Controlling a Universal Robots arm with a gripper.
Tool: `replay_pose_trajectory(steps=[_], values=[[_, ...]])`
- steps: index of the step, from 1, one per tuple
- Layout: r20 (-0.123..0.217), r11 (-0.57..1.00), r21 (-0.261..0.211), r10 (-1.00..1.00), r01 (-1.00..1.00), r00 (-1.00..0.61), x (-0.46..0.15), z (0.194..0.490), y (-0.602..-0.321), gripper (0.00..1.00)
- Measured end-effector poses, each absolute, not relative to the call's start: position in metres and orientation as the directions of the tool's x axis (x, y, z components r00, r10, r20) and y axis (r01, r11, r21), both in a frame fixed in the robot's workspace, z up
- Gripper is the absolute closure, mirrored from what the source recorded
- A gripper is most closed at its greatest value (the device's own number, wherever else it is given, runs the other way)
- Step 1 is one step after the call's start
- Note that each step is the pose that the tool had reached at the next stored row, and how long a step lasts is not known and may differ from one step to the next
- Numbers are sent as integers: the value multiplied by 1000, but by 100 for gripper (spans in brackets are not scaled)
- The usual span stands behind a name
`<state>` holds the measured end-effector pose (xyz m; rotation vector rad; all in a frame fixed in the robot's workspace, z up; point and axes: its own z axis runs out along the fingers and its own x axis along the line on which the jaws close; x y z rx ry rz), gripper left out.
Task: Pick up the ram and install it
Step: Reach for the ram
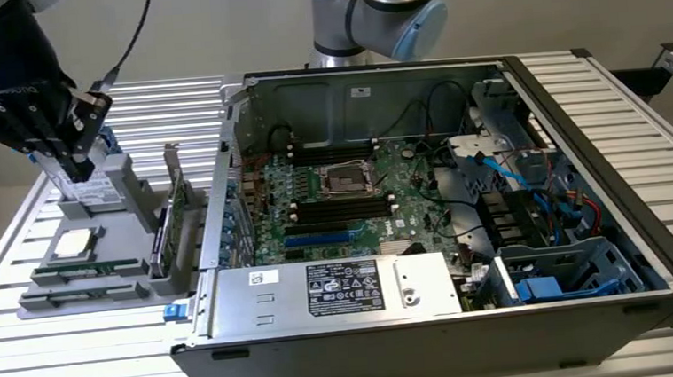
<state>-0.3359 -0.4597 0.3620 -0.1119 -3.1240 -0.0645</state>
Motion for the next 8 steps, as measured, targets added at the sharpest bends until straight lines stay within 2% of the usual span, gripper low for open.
replay_pose_trajectory(steps=[8], values=[[24, 997, 40, 70, 71, -997, -354, 357, -472, 90]])
